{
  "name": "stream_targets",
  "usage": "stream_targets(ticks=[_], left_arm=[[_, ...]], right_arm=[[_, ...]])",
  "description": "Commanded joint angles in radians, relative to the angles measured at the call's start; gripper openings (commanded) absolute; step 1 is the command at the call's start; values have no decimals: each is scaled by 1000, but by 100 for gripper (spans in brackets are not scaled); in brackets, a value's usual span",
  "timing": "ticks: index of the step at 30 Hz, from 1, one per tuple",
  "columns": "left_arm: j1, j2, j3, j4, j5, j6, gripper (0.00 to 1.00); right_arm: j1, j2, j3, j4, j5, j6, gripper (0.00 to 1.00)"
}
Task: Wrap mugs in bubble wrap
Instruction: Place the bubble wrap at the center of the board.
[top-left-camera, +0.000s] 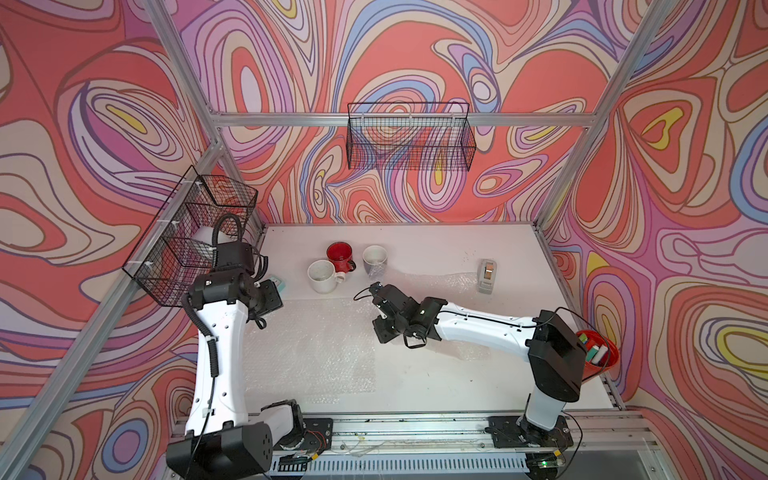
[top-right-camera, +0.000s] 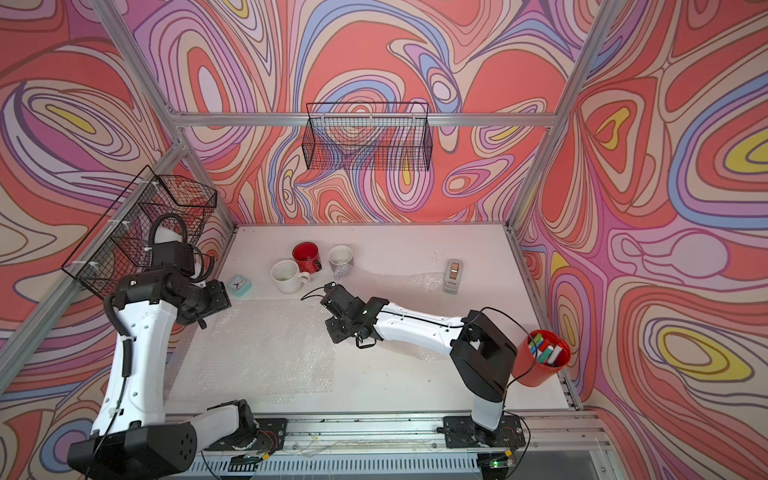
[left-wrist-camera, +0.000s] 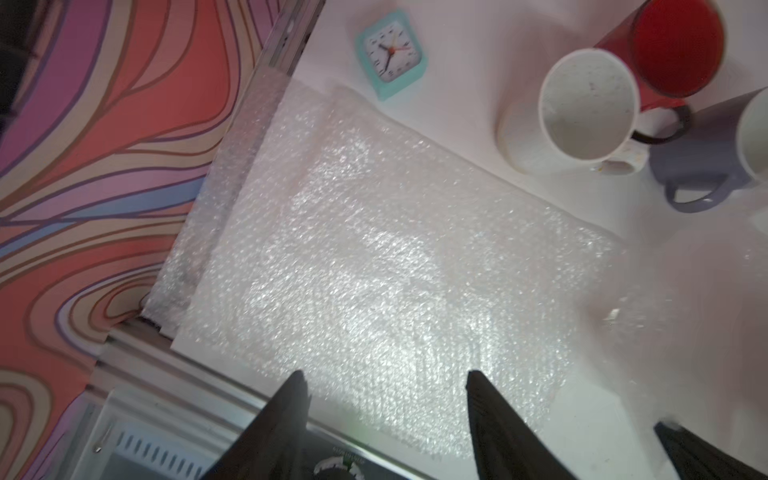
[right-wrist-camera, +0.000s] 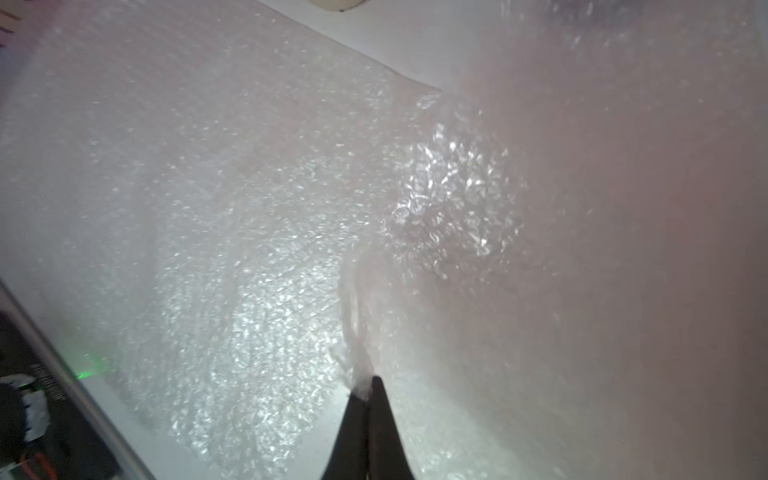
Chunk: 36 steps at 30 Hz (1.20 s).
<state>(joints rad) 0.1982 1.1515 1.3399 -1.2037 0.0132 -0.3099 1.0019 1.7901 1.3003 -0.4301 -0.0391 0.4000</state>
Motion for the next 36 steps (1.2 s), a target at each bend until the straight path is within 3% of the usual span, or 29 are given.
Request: stream_targets(ticks=[1,2,4,8,10,13,16,20,23,25,27,29,32,33,36], left_arm=[[-34,3,-78,124,108,-76,63],[-46,5,-94,137,113,-83,64],[-78,10,-120,166,113,-95,64],[-143,12,-185,248,157,-119,62],[-211,19,-222,315,184,-135,55],[-364,51,-261,415,188,-157,48],[-483,119,-273,513,187,-192,45],[-522,168,-280,607,182,-242,40],[-521,159,-263,617,138,-245,40],[-521,156,-237,585,101,-231,41],[-522,149,-220,557,72,-219,42],[-521,132,-224,552,57,-213,43],[-521,116,-247,553,44,-219,44],[-520,113,-259,562,34,-232,45],[-491,113,-288,615,74,-283,45]], right_arm=[[12,-34,-45,155,-230,26,0],[12,-36,-53,168,-230,40,2],[12,-59,-70,178,-180,54,17],[-1,-184,-107,168,8,33,36],[-53,-276,-163,161,111,47,43],[-210,-374,-231,86,234,99,38],[-369,-435,-256,65,171,58,38],[-405,-459,-205,70,-87,-89,40],[-390,-393,-156,56,-406,-92,28],[-311,-364,-163,73,-468,-80,27],[-251,-348,-171,79,-433,-58,28],[-244,-369,-219,129,-312,13,28],[-271,-360,-203,53,49,90,30],[-303,-324,-179,32,85,108,31],[-374,-155,-62,54,10,102,38]])
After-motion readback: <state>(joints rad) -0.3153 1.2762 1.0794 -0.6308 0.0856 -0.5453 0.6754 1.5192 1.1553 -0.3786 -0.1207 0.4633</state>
